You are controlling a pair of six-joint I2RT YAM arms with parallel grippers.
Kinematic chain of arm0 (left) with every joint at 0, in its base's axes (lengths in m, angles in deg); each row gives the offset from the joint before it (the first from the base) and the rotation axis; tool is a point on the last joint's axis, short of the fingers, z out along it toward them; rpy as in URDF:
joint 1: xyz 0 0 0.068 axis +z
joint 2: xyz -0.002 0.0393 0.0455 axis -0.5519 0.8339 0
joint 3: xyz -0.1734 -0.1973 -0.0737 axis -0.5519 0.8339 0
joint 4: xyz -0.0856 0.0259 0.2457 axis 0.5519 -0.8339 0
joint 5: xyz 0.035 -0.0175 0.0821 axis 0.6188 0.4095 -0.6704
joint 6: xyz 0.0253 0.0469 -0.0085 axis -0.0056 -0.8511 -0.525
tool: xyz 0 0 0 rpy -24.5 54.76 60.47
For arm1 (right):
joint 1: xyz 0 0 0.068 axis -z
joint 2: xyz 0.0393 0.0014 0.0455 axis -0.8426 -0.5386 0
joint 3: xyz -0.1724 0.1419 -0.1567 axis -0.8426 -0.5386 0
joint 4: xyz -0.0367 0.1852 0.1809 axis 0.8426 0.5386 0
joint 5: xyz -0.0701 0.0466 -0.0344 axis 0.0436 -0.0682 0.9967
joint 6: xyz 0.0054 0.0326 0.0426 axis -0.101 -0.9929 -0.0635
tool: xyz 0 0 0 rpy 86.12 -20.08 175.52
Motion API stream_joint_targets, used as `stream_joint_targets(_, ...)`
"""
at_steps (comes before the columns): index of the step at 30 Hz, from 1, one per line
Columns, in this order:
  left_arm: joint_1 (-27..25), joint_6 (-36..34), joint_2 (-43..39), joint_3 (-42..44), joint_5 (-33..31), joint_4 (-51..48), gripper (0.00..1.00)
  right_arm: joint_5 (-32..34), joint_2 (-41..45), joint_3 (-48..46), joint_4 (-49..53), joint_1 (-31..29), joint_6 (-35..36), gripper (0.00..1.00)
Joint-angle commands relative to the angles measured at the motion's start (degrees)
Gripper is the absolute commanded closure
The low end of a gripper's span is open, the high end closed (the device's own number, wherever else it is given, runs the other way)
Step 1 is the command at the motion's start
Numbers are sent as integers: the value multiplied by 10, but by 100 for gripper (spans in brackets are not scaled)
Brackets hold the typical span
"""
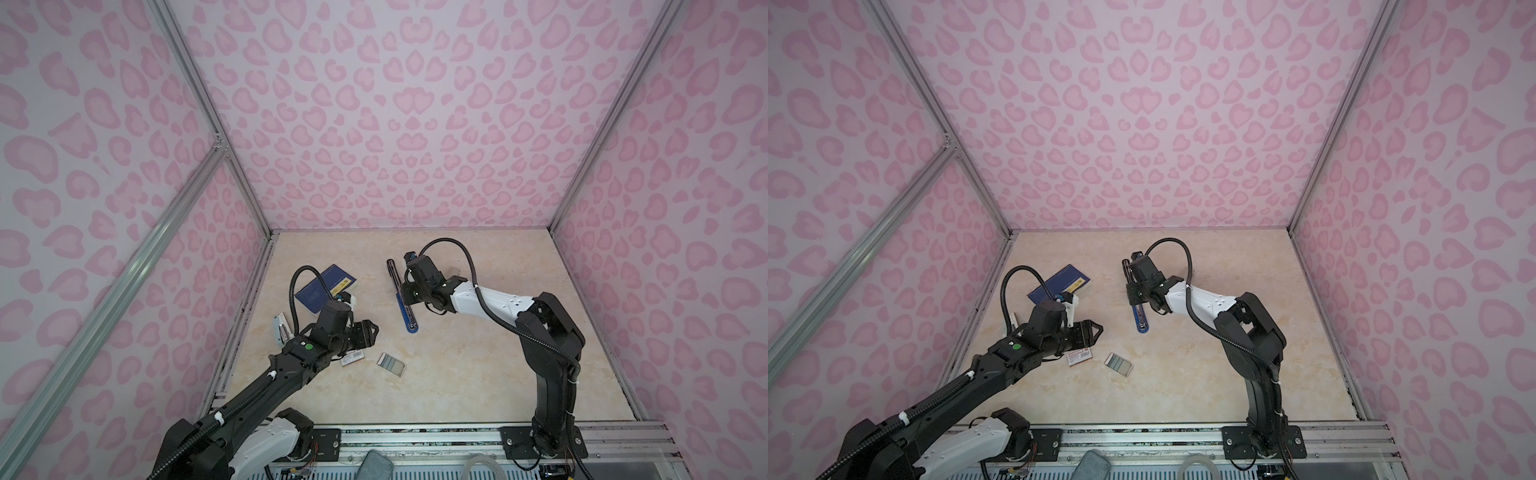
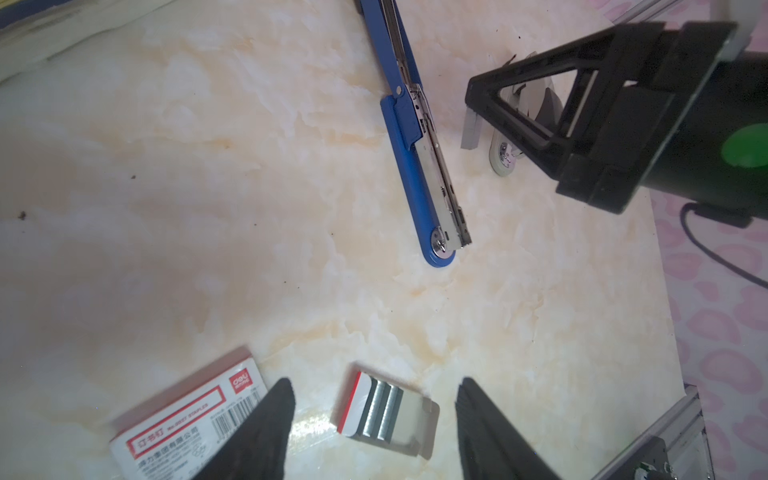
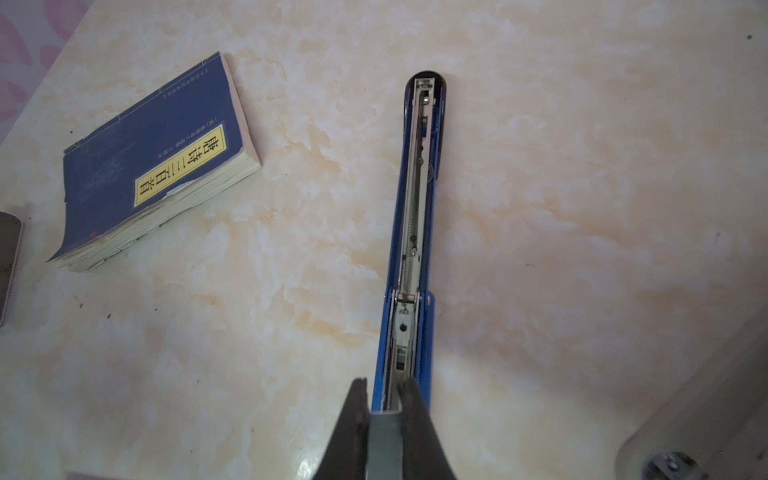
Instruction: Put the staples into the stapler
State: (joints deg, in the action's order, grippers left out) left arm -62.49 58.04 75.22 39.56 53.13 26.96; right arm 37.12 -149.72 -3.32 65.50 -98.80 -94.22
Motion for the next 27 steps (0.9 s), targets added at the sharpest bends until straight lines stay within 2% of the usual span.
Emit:
stream_joint_targets(1, 0, 0, -3, 2, 1, 22, 35, 28, -19, 14, -9, -3, -6, 86)
stream_joint_targets(12, 0, -1, 4, 4, 10, 27, 35, 48, -63, 65, 25, -7, 2, 87)
stream_joint_targets(27, 0, 2, 9, 7, 13, 30, 35, 53, -77, 61, 20, -7, 1, 87)
